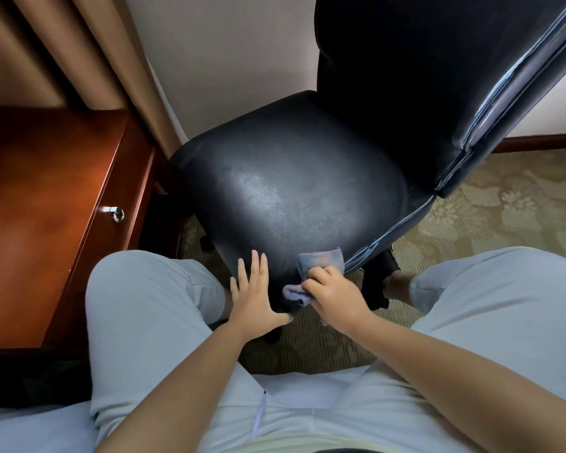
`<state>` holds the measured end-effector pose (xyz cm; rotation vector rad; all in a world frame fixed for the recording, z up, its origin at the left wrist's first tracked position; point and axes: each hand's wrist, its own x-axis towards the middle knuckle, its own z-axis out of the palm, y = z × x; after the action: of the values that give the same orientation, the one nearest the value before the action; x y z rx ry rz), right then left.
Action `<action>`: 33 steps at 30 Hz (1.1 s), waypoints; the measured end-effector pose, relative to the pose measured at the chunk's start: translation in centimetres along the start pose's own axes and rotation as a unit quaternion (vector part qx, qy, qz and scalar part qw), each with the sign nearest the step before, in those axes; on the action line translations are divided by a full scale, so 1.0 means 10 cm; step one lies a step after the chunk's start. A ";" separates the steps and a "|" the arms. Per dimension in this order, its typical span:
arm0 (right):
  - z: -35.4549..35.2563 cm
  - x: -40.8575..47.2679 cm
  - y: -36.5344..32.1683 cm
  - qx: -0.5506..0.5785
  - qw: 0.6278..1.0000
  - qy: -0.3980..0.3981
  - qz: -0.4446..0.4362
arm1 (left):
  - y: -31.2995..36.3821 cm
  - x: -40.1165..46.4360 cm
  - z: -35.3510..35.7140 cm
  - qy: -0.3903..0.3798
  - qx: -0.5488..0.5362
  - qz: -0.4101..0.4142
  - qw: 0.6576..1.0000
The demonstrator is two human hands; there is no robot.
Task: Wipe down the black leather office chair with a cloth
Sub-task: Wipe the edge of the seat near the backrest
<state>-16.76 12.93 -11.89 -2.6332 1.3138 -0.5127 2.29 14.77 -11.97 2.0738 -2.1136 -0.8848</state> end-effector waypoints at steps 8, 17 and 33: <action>0.04 0.01 -0.08 0.042 0.987 0.047 0.150 | 0.09 0.00 0.01 0.029 0.119 0.045 0.991; -0.09 0.03 0.19 0.061 0.944 0.076 0.315 | 0.02 0.01 -0.01 0.039 0.102 0.046 0.993; 0.02 0.06 -0.16 0.134 0.932 0.015 0.335 | -0.03 0.06 -0.06 0.045 0.060 0.009 0.997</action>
<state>-15.16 13.40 -11.45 -1.8044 1.8647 -0.5641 2.77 14.04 -11.83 2.1023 -2.1864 -0.6648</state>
